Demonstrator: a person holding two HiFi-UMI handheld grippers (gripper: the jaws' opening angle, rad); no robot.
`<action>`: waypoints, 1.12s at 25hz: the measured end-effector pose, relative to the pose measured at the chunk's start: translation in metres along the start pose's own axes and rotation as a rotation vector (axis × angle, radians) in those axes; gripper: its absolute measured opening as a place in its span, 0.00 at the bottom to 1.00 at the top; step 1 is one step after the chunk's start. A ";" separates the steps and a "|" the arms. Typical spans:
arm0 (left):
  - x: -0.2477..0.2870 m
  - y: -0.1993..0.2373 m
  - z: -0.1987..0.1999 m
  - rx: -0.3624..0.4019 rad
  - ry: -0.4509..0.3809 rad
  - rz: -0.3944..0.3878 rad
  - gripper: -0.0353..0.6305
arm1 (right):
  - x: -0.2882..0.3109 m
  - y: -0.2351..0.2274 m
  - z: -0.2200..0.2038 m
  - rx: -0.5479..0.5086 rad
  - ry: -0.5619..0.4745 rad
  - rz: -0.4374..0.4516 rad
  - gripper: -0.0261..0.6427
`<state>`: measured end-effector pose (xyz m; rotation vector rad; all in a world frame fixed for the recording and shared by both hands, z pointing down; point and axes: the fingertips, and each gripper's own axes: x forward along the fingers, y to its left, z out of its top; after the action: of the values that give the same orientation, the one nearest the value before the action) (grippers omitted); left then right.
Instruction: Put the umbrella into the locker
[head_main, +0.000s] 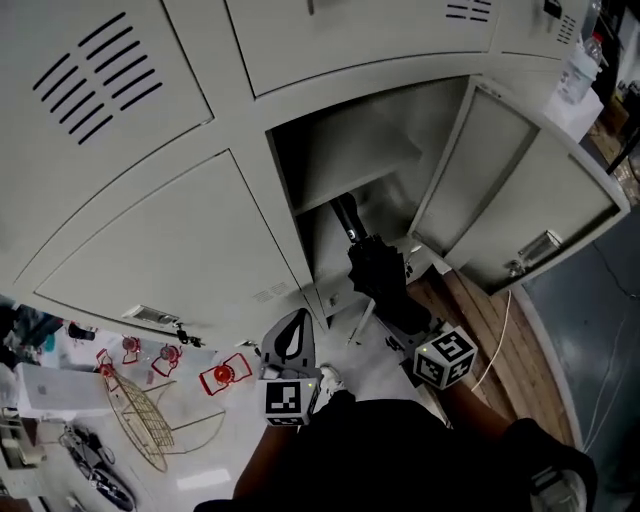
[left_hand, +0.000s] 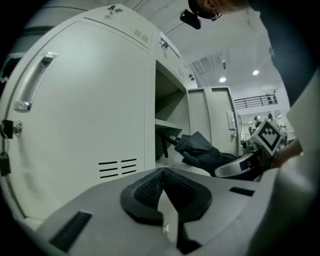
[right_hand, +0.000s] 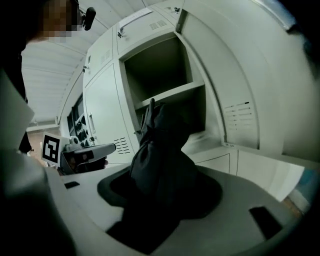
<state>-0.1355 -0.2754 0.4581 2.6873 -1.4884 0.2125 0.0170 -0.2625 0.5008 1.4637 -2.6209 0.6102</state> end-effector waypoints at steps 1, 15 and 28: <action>0.006 0.002 0.000 -0.005 0.002 -0.015 0.05 | 0.006 -0.003 0.002 -0.004 0.003 -0.013 0.39; 0.046 0.003 -0.004 -0.036 0.023 -0.089 0.05 | 0.072 -0.034 0.041 -0.161 0.057 -0.098 0.38; 0.056 0.001 0.003 -0.073 0.019 -0.010 0.05 | 0.123 -0.056 0.047 -0.240 0.182 -0.137 0.39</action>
<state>-0.1072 -0.3230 0.4634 2.6277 -1.4484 0.1794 0.0032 -0.4050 0.5059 1.4257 -2.3396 0.3800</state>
